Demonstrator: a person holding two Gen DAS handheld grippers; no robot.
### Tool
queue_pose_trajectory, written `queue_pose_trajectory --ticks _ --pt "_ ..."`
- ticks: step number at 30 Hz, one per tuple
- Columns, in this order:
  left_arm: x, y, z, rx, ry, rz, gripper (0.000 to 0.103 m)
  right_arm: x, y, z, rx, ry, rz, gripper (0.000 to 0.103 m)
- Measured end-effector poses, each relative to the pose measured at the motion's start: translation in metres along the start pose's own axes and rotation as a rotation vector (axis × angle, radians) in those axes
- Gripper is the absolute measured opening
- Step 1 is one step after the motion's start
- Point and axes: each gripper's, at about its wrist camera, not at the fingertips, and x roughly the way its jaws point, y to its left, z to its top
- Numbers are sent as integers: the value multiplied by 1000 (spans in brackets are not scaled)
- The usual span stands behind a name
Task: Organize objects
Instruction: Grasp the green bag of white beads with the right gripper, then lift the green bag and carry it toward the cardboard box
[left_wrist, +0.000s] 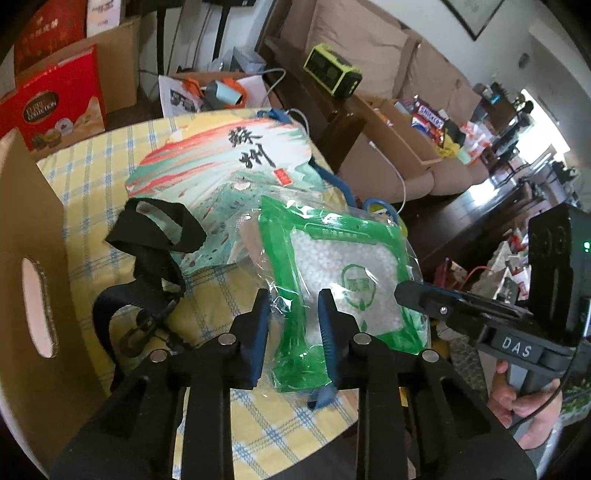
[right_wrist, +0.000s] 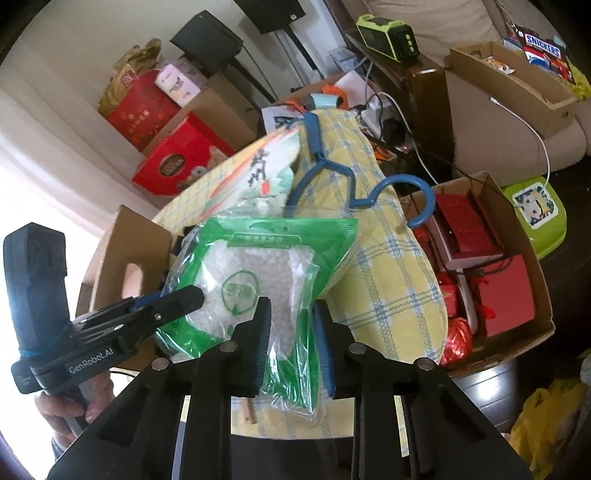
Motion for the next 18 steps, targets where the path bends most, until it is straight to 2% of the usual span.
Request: queue_pose_trajectory --ticks 9,18 --pt "-65 -2 -1 13 -104 -5 23 -31 46 7 -77 -49 54 23" --pt "-138 33 -14 -17 -204 24 23 -34 125 14 -223 -56 120 23"
